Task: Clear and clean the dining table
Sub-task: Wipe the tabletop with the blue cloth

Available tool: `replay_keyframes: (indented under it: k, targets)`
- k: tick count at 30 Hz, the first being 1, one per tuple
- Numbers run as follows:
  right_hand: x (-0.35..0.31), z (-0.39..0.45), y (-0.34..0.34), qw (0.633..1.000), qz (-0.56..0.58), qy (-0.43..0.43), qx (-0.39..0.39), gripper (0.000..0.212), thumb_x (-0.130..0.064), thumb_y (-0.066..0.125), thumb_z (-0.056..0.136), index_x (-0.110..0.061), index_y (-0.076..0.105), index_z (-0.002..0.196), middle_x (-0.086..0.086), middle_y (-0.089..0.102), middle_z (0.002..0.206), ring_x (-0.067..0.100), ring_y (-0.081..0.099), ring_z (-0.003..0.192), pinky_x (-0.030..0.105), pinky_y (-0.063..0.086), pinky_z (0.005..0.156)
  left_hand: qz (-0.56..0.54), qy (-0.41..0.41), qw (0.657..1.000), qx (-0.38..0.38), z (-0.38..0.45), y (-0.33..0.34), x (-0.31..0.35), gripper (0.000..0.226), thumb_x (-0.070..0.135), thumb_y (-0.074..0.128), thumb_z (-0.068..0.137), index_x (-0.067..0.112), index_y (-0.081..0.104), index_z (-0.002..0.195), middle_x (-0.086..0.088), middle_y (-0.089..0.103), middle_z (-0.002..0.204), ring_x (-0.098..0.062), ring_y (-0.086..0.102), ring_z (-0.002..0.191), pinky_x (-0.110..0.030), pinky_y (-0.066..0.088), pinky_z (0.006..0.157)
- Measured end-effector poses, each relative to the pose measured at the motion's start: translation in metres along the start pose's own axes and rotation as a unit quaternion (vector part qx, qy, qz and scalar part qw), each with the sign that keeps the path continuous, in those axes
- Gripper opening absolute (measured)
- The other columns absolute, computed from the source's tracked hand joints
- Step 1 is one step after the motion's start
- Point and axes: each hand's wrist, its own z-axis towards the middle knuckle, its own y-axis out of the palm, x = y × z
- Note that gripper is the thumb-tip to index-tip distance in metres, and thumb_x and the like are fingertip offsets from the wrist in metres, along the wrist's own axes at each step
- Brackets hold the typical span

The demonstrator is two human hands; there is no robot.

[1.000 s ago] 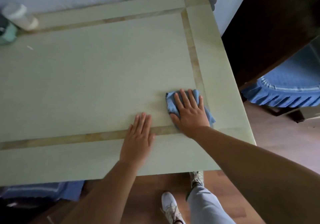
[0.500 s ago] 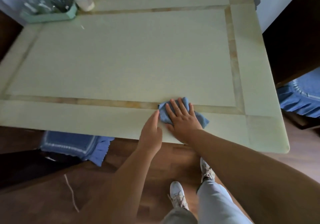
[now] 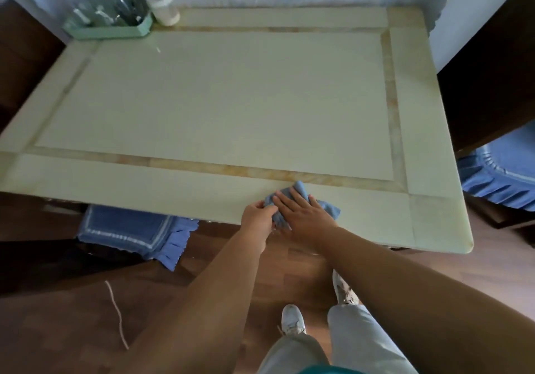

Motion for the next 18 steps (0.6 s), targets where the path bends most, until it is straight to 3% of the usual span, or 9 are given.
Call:
replay_keyframes:
  k: [4, 7, 12, 14, 15, 17, 18]
  targets:
    - [0.013, -0.024, -0.002, 1.000, -0.020, -0.010, -0.022, 0.074, -0.040, 0.038, 0.100, -0.021, -0.006, 0.157, -0.008, -0.007, 0.165, 0.020, -0.011, 0.151, 0.051, 0.006, 0.121, 0.084, -0.049, 0.995, 0.019, -0.007, 0.017, -0.003, 0.031, 0.014, 0.068, 0.082, -0.008, 0.067, 0.103, -0.020, 0.068, 0.095, -0.028, 0.065, 0.090, -0.037, 0.050, 0.080]
    - [0.033, -0.043, -0.018, 0.997, 0.078, -0.013, -0.008, 0.081, -0.052, 0.046, 0.095, -0.027, 0.001, 0.157, -0.013, -0.002, 0.164, 0.011, -0.005, 0.151, 0.045, 0.005, 0.122, 0.148, -0.093, 0.984, 0.042, -0.019, 0.033, 0.008, 0.037, 0.011, 0.055, 0.090, -0.008, 0.059, 0.122, -0.025, 0.062, 0.123, -0.035, 0.061, 0.115, -0.039, 0.050, 0.099]
    - [0.069, -0.057, -0.040, 0.964, 0.244, 0.060, 0.089, 0.079, -0.040, 0.059, 0.091, -0.022, 0.018, 0.156, -0.005, 0.021, 0.162, 0.015, 0.019, 0.147, 0.032, 0.020, 0.118, 0.101, -0.023, 0.991, 0.085, -0.039, 0.051, 0.026, 0.038, 0.008, 0.049, 0.092, -0.008, 0.057, 0.125, -0.026, 0.056, 0.131, -0.039, 0.054, 0.123, -0.042, 0.046, 0.098]
    - [0.100, -0.064, -0.048, 0.953, 0.276, 0.091, 0.081, 0.083, -0.036, 0.063, 0.089, -0.019, 0.018, 0.156, -0.001, 0.026, 0.160, 0.019, 0.026, 0.145, 0.033, 0.025, 0.116, 0.078, -0.024, 0.993, 0.082, -0.051, 0.075, 0.035, 0.034, 0.007, 0.044, 0.094, -0.013, 0.058, 0.118, -0.033, 0.059, 0.120, -0.041, 0.057, 0.117, -0.044, 0.045, 0.097]
    - [0.117, -0.070, -0.052, 0.951, 0.285, 0.098, 0.071, 0.085, -0.033, 0.065, 0.087, -0.019, 0.017, 0.156, 0.000, 0.030, 0.159, 0.021, 0.032, 0.143, 0.032, 0.029, 0.113, 0.066, -0.025, 0.995, 0.077, -0.057, 0.088, 0.037, 0.030, 0.007, 0.042, 0.093, -0.014, 0.060, 0.107, -0.034, 0.061, 0.103, -0.040, 0.059, 0.106, -0.044, 0.046, 0.092]
    - [0.150, -0.082, -0.061, 0.936, 0.332, 0.100, 0.054, 0.087, -0.025, 0.068, 0.085, -0.019, 0.018, 0.155, -0.002, 0.036, 0.156, 0.023, 0.048, 0.130, 0.026, 0.040, 0.098, 0.018, -0.028, 0.997, 0.064, -0.066, 0.120, 0.036, 0.022, 0.009, 0.041, 0.089, -0.006, 0.053, 0.077, -0.019, 0.050, 0.070, -0.032, 0.053, 0.080, -0.039, 0.041, 0.076]
    - [0.167, -0.090, -0.065, 0.922, 0.372, 0.097, 0.047, 0.088, -0.019, 0.069, 0.084, -0.021, 0.018, 0.155, -0.004, 0.037, 0.155, 0.022, 0.055, 0.119, 0.023, 0.043, 0.087, -0.012, -0.028, 0.998, 0.051, -0.071, 0.138, 0.033, 0.017, 0.009, 0.041, 0.086, -0.001, 0.048, 0.075, -0.014, 0.044, 0.068, -0.029, 0.050, 0.076, -0.038, 0.039, 0.072]
